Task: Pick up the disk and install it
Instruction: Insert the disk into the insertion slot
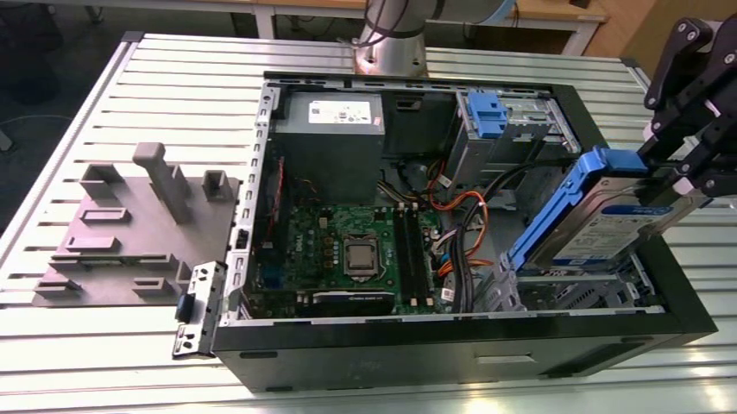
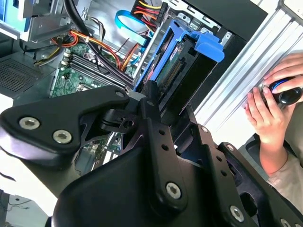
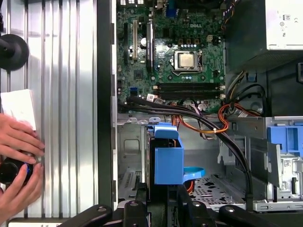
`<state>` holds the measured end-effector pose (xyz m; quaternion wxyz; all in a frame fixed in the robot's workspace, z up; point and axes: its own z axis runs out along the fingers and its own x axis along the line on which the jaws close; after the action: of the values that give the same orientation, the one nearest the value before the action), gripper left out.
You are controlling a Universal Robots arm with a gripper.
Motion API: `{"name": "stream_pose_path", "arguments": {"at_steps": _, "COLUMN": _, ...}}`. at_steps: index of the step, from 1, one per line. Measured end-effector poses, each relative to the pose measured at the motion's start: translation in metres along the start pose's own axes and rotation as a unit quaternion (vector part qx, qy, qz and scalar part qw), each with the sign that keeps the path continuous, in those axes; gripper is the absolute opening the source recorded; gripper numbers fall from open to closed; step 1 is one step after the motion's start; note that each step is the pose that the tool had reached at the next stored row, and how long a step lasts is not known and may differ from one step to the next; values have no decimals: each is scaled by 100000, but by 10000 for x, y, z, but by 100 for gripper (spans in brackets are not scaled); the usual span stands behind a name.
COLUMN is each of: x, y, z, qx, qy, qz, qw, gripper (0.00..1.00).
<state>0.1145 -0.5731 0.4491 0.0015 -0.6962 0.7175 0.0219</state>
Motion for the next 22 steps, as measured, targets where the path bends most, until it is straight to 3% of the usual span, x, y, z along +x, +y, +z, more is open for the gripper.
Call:
{"name": "stream_pose_path", "arguments": {"at_steps": 21, "x": 13, "y": -11, "z": 381, "qx": 3, "qy": 55, "qz": 4, "qw": 100000, "gripper": 35}}
{"name": "stream_pose_path", "arguments": {"at_steps": 22, "x": 14, "y": -12, "z": 422, "qx": 3, "qy": 70, "qz": 2, "qw": 100000, "gripper": 35}}
